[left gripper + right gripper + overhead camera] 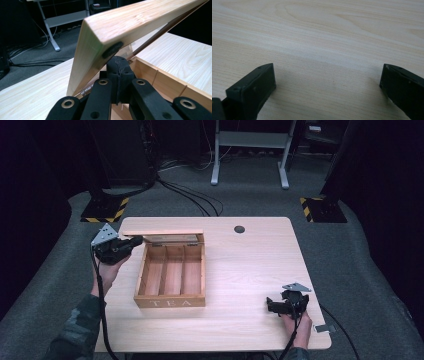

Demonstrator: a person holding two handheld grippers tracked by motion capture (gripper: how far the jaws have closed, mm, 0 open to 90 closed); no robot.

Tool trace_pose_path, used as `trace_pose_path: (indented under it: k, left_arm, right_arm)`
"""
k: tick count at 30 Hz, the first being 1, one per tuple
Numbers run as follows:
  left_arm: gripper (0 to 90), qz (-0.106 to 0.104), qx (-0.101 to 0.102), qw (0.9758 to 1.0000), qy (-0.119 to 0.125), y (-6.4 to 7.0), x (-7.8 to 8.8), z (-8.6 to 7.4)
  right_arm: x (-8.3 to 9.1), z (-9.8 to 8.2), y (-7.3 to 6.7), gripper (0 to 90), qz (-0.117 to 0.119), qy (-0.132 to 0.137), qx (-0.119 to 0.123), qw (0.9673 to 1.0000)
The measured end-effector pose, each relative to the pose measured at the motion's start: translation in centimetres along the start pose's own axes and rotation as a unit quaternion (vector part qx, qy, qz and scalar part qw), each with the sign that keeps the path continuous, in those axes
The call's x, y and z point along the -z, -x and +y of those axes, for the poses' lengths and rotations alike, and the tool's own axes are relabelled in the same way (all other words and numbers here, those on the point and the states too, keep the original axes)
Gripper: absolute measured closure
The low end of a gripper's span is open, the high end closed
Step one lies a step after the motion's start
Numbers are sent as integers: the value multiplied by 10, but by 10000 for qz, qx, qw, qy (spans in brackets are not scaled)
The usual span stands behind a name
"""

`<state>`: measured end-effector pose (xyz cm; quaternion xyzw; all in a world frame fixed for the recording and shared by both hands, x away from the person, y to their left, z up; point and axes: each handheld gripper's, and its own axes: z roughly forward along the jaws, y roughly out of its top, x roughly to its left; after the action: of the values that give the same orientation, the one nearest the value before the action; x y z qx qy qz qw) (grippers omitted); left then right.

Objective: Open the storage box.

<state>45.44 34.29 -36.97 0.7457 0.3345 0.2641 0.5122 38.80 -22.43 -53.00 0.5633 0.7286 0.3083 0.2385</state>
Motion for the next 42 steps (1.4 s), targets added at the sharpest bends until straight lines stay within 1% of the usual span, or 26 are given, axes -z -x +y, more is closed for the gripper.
trace_pose_path:
  k: [3,5,6,10,12,13,15,16,17,19,20,21,24,28,29,32,35,36,37,38,39,41,42]
  left_arm:
    - [896,2,-36,10000,-5,2,2,0]
    - [896,16,-58,10000,49,6,4,-3]
    - [896,12,-83,10000,32,7,5,-5]
    - [896,34,-91,9999,107,15,9,-14]
    - [896,57,-135,9998,156,18,10,-19]
    - [896,49,-117,9998,158,21,10,-22]
    - [896,52,-177,9997,131,24,11,-26]
    - [896,5,-166,9998,128,25,11,-28]
    - [896,62,-226,9996,128,29,12,-31]
    - [896,39,-238,9996,139,33,14,-36]
    - [896,51,-225,9996,138,35,14,-38]
    - [896,67,-257,9995,145,37,15,-41]
    - [896,21,-183,9997,150,42,18,-52]
    - [896,2,-128,9999,54,45,20,-67]
    - [896,-23,-65,10000,54,46,21,-72]
    - [894,-28,-28,10000,-69,47,21,-86]
    - [893,-70,128,9997,-181,46,21,-101]
    - [893,-107,155,9996,-233,46,21,-105]
    - [892,-89,143,9995,-280,47,20,-110]
    - [886,-95,143,9994,-311,48,20,-113]
    - [886,-130,188,9991,-361,48,19,-118]
    - [885,-129,212,9988,-410,48,18,-122]
    - [886,-140,261,9987,-426,48,18,-124]
  right_arm:
    - [0,0,0,0,0,2,3,10000]
    - [0,0,0,0,0,2,1,10000]
    - [0,0,0,0,1,3,1,10000]
    - [0,0,0,0,-3,-20,-25,10000]
    - [0,0,0,0,1,-7,-11,10000]
    - [0,0,0,0,-1,-1,2,10000]
    - [0,0,0,0,1,-19,-18,10000]
    - [0,0,0,0,1,-19,-18,10000]
    - [0,0,0,0,2,-18,-22,10000]
    - [0,0,0,0,2,-15,-18,10000]
    - [0,0,0,0,3,-16,-21,10000]
    - [0,0,0,0,2,-11,-7,10000]
    - [0,0,0,0,-1,-9,-12,10000]
    - [0,0,0,0,-1,-13,-12,10000]
    - [0,0,0,0,-1,-9,-11,10000]
    - [0,0,0,0,2,-13,-17,10000]
    - [0,0,0,0,1,-9,-10,10000]
    - [0,0,0,0,3,-16,-19,10000]
    - [0,0,0,0,1,-15,-18,10000]
    - [0,0,0,0,0,-10,-9,10000]
    - [0,0,0,0,2,-14,-16,10000]
    - [0,0,0,0,-1,-11,-13,10000]
    - [0,0,0,0,1,-11,-12,10000]
